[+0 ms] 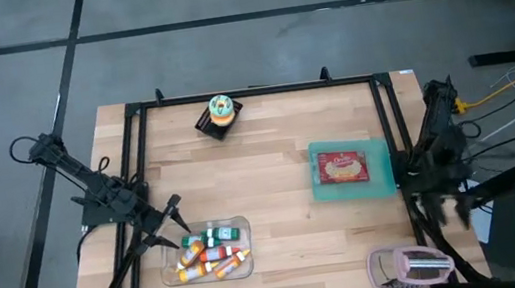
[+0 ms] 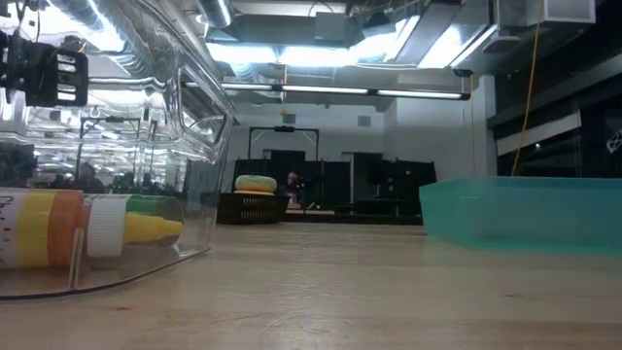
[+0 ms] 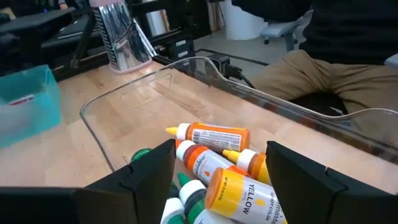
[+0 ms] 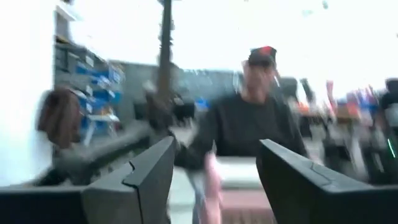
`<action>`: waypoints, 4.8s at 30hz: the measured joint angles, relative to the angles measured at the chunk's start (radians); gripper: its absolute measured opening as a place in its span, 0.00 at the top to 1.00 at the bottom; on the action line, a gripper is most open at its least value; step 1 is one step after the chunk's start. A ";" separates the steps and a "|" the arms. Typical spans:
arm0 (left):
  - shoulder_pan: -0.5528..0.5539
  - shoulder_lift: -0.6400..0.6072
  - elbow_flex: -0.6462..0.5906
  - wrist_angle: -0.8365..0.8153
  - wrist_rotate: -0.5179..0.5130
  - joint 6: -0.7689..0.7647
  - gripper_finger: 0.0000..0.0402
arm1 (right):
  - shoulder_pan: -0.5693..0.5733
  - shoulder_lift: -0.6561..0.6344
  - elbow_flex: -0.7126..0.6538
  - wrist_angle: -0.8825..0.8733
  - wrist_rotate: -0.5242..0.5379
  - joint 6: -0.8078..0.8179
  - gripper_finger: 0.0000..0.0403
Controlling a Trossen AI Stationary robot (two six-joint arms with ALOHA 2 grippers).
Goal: Pick & Place Food Item
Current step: Return to Home Position
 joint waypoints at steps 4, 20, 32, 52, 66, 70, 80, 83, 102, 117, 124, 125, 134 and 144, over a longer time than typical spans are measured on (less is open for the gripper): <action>0.004 0.002 0.001 0.001 0.008 -0.001 0.39 | -0.001 -0.003 0.016 0.054 -0.038 -0.018 0.44; 0.004 -0.004 0.001 0.003 0.027 -0.012 0.39 | -0.001 -0.002 0.012 -0.346 0.103 -0.024 0.44; 0.004 -0.005 0.001 0.004 0.029 -0.013 0.39 | -0.001 -0.002 0.014 -0.449 0.177 0.006 0.44; 0.004 -0.005 0.002 0.004 0.028 -0.014 0.40 | -0.001 -0.002 0.031 -0.537 0.219 0.004 0.44; 0.004 -0.005 0.002 0.004 0.027 -0.012 0.39 | -0.001 0.001 0.031 -0.533 0.231 0.006 0.44; 0.004 -0.005 0.002 0.004 0.027 -0.012 0.40 | -0.001 0.001 0.031 -0.533 0.231 0.009 0.44; 0.004 -0.005 0.002 0.005 0.027 -0.012 0.39 | -0.001 0.001 0.031 -0.533 0.231 0.007 0.44; 0.004 -0.005 0.002 0.005 0.027 -0.012 0.40 | -0.001 0.001 0.031 -0.533 0.231 0.007 0.44; 0.004 -0.005 0.002 0.005 0.027 -0.012 0.39 | -0.001 0.001 0.031 -0.533 0.231 0.009 0.44; 0.004 -0.005 0.002 0.005 0.027 -0.012 0.39 | -0.001 0.001 0.031 -0.533 0.231 0.008 0.44; 0.004 -0.005 0.003 0.004 0.027 -0.012 0.39 | -0.001 0.001 0.031 -0.533 0.231 0.008 0.44; 0.004 -0.005 0.003 0.004 0.027 -0.012 0.39 | 0.000 0.001 0.031 -0.533 0.231 0.008 0.44; 0.004 -0.005 0.003 0.004 0.027 -0.012 0.39 | -0.001 0.001 0.031 -0.533 0.231 0.008 0.44; 0.004 -0.005 0.003 0.005 0.027 -0.012 0.40 | -0.001 0.001 0.031 -0.533 0.231 0.008 0.44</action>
